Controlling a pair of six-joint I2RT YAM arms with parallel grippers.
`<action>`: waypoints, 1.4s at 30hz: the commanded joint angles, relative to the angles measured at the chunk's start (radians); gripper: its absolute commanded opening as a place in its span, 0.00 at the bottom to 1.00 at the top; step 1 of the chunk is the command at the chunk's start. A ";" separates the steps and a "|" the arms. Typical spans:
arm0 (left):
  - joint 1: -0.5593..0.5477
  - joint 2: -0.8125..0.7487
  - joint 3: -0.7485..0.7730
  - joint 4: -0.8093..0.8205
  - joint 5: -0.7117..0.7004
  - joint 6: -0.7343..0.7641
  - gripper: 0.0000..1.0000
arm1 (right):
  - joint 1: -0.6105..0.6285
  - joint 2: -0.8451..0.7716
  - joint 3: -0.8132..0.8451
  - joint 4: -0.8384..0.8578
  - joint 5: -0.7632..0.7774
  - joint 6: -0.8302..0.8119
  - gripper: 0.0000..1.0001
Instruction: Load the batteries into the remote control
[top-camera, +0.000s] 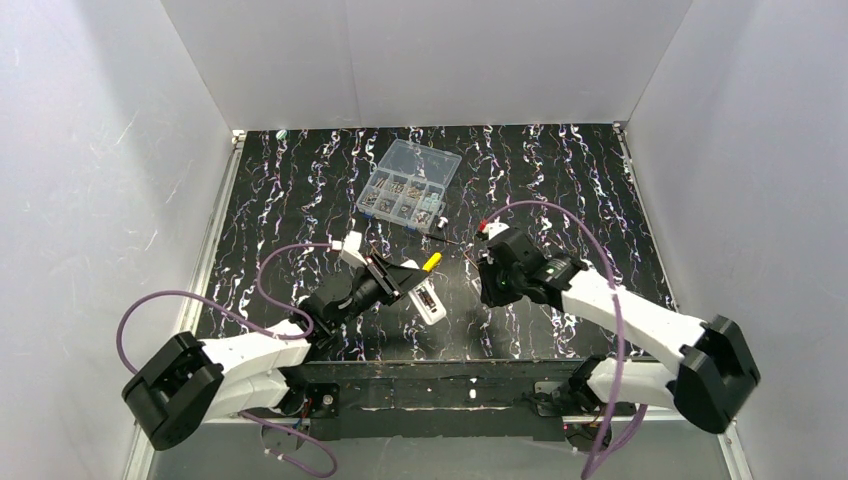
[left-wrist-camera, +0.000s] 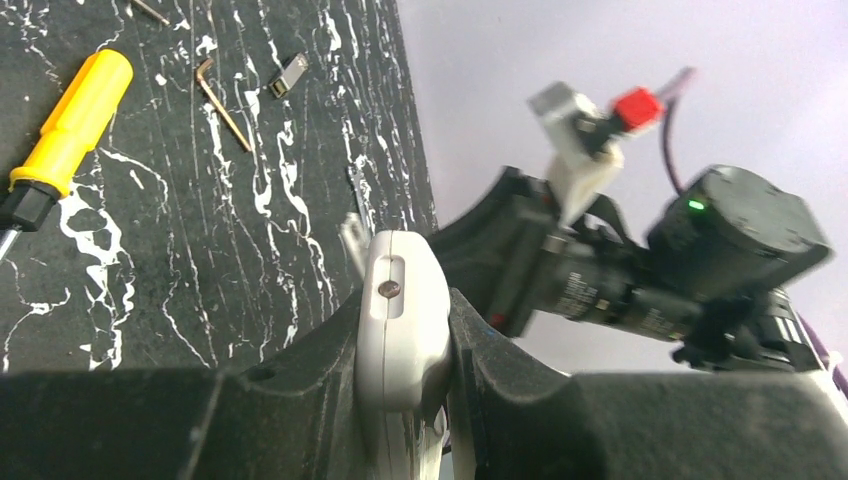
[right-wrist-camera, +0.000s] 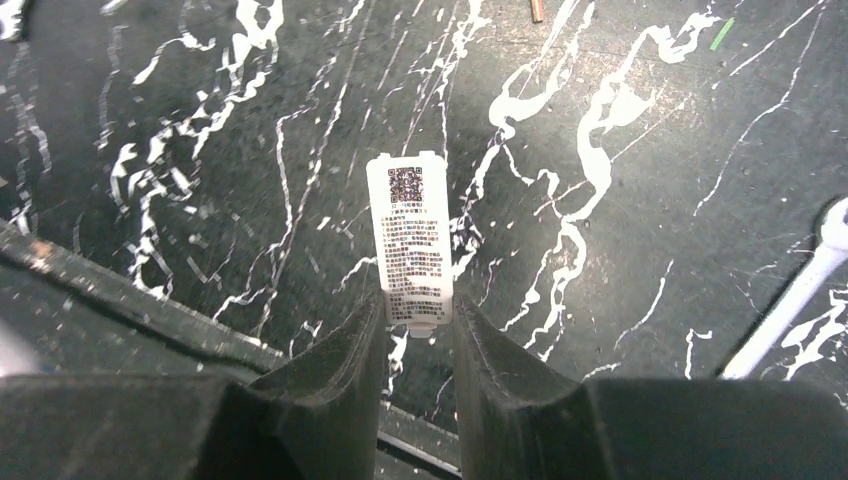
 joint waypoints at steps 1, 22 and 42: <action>-0.002 0.038 0.056 0.133 0.007 0.003 0.00 | 0.005 -0.130 0.054 -0.119 -0.072 -0.071 0.27; -0.002 0.111 0.153 0.133 -0.050 0.031 0.00 | 0.094 -0.031 0.516 -0.347 -0.205 -0.074 0.27; -0.003 0.114 0.159 0.132 -0.067 0.018 0.00 | 0.178 0.120 0.590 -0.339 -0.157 0.061 0.22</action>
